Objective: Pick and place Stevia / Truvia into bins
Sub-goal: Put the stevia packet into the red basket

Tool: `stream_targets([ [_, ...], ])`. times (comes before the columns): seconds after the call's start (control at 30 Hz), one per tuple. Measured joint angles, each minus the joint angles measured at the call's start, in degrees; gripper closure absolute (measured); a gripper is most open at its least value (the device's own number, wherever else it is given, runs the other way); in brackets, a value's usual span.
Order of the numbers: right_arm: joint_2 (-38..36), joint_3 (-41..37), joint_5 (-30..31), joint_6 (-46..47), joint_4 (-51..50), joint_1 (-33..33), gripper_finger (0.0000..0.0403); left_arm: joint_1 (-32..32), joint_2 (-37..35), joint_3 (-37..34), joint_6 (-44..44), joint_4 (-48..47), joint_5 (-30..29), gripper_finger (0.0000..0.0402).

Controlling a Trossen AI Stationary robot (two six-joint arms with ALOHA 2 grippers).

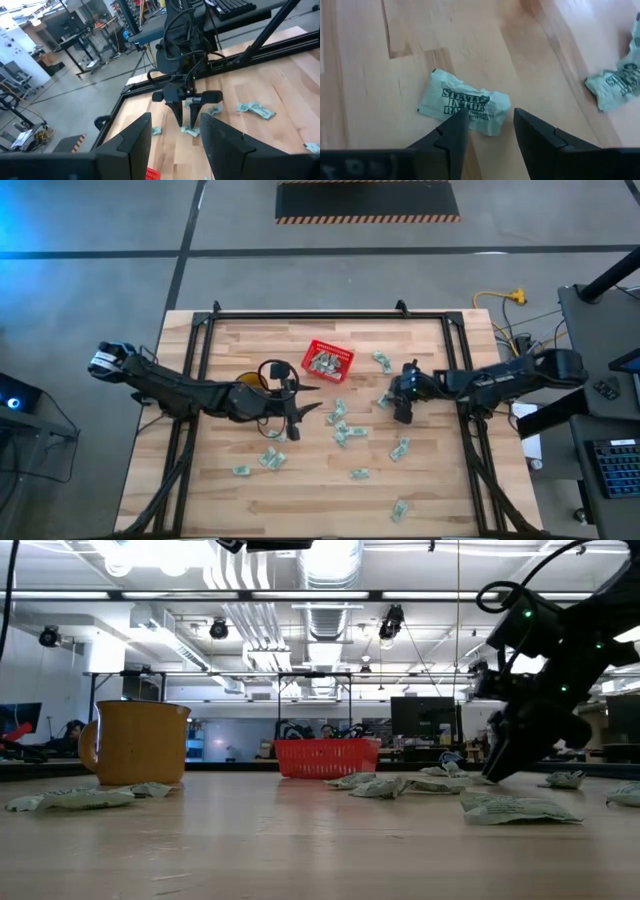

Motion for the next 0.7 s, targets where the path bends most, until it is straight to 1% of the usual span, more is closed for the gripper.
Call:
stream_targets([
  [0.1,1.59,1.43,-0.58,-1.03,0.0,-0.01,0.0265,0.0,0.0,0.0,-0.01,-0.08,0.0,0.025],
  [0.2,2.47,2.19,-1.19,-1.91,-0.3,-0.01,0.0285,0.0,0.04,0.0,-0.02,-0.44,0.0,0.025],
  [0.5,2.13,3.05,-1.5,-6.46,-0.95,0.05,0.0381,0.0,0.09,0.0,-0.02,-1.64,0.0,0.025],
  [0.57,1.79,3.6,-1.09,-7.3,-1.09,0.05,0.039,0.0,0.09,0.0,-0.01,-1.7,0.0,0.025],
  [0.7,1.22,5.53,-0.75,-8.13,-0.41,0.05,0.0393,0.0,0.09,0.0,-0.01,-1.7,0.0,0.025],
])
